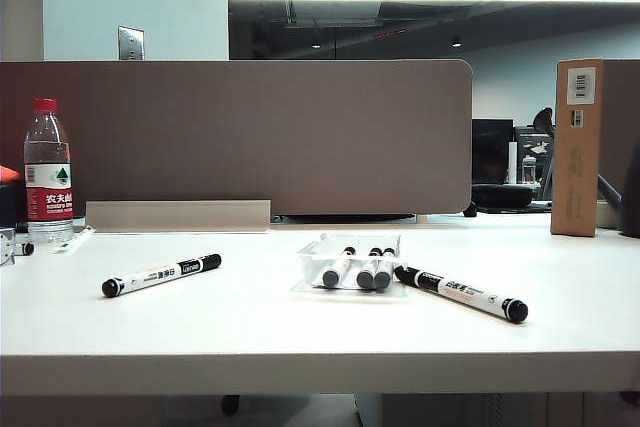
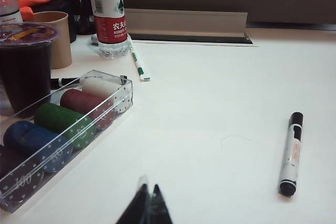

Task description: Pick up the markers scattered on the table and put them into the packaging box, making sure the markers fit the shape of the box's grooves.

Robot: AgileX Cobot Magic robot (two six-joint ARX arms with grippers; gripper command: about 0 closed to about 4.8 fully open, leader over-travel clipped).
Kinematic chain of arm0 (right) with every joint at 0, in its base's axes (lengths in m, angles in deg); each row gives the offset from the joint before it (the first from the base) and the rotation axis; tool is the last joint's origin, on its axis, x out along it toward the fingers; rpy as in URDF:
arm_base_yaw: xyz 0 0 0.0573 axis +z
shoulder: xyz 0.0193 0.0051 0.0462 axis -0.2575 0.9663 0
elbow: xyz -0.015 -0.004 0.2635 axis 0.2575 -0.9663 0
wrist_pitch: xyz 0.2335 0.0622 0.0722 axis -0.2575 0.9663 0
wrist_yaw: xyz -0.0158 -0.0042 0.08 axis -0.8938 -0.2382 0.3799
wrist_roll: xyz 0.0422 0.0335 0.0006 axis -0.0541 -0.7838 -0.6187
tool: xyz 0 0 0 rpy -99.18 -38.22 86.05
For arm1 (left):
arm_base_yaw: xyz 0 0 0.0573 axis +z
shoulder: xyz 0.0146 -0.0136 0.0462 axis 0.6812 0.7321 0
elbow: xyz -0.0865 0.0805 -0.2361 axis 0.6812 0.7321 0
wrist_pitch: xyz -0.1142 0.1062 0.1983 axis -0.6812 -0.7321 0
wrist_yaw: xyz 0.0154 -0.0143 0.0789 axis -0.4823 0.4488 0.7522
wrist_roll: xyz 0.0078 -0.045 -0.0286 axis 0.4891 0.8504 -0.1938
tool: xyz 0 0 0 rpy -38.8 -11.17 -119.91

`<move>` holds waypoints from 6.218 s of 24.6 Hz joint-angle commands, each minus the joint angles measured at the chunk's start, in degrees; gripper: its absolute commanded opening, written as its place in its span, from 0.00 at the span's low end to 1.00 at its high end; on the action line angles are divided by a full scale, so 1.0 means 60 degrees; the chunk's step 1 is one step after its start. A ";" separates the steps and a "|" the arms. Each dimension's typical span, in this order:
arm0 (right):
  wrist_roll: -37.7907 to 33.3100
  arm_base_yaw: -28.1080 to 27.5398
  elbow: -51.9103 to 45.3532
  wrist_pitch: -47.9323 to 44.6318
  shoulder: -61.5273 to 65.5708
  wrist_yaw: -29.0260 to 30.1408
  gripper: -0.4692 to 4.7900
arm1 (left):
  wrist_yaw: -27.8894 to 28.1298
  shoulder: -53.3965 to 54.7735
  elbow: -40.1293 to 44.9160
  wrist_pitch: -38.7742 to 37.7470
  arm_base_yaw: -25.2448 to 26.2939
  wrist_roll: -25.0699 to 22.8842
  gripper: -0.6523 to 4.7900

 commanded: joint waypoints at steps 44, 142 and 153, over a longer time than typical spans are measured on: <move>0.1789 0.3504 1.0295 0.6768 1.5096 0.1086 1.00 | -0.3184 1.4222 -1.1045 -0.5286 -0.1446 -0.1996 0.74; -0.7672 0.4029 1.0695 0.1406 1.6782 0.3526 0.07 | -0.8094 1.9194 -1.3424 -0.1188 -0.3920 0.6386 0.11; -0.7734 0.4033 1.0695 0.1421 1.6786 0.3512 0.07 | -0.6619 1.9209 -1.3402 -0.1727 -0.4047 0.6353 0.11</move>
